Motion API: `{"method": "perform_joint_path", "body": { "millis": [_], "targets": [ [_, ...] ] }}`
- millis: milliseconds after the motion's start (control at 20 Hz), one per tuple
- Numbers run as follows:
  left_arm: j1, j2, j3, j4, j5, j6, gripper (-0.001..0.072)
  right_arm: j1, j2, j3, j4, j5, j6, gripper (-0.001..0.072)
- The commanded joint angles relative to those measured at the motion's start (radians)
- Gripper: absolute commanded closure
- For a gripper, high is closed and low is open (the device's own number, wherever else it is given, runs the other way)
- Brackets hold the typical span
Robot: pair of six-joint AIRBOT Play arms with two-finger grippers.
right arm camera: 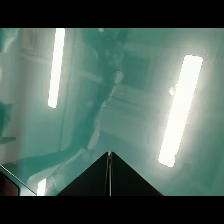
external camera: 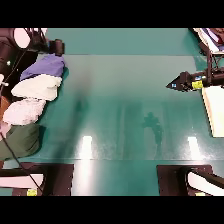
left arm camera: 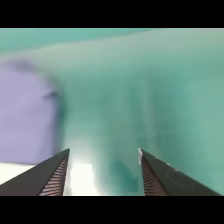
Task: Fold the shirts.
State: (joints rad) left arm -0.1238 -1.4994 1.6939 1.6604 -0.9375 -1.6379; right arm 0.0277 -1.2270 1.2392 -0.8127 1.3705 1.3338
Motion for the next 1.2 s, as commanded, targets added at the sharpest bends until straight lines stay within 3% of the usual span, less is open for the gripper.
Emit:
{"method": "perform_joint_path", "body": {
  "millis": [0,250,650,700,750,800,1000,1150],
  "targets": [
    [0.137,-0.143,0.001,0.045,0.041,-0.039,0.0176,0.001,0.000,0.001,0.000,0.003,0.000,0.0689],
    [0.257,-0.303,0.002,0.003,0.142,-0.039,0.0175,0.002,0.000,0.001,0.000,0.002,0.001,0.0689],
    [0.286,-0.394,0.003,0.005,0.245,-0.031,0.0186,0.002,0.000,0.001,0.000,-0.008,0.000,0.0689],
    [0.286,-0.394,0.011,0.004,0.233,-0.031,0.0362,0.002,0.000,0.001,0.000,-0.007,0.000,0.0689],
    [0.287,-0.393,0.021,0.004,0.215,-0.031,0.0625,0.002,0.000,0.001,0.000,-0.007,0.001,0.0689],
    [0.287,-0.391,0.037,0.004,0.195,-0.031,0.0677,0.002,0.000,0.001,0.000,-0.007,0.000,0.0689],
    [0.285,-0.369,0.189,-0.046,0.046,-0.031,0.0687,0.002,0.000,0.001,0.000,-0.010,0.001,0.0689],
    [0.264,-0.244,0.308,-0.064,0.026,-0.030,0.0687,-0.003,0.008,0.002,0.027,-0.040,0.000,0.0689]
  ]
}}
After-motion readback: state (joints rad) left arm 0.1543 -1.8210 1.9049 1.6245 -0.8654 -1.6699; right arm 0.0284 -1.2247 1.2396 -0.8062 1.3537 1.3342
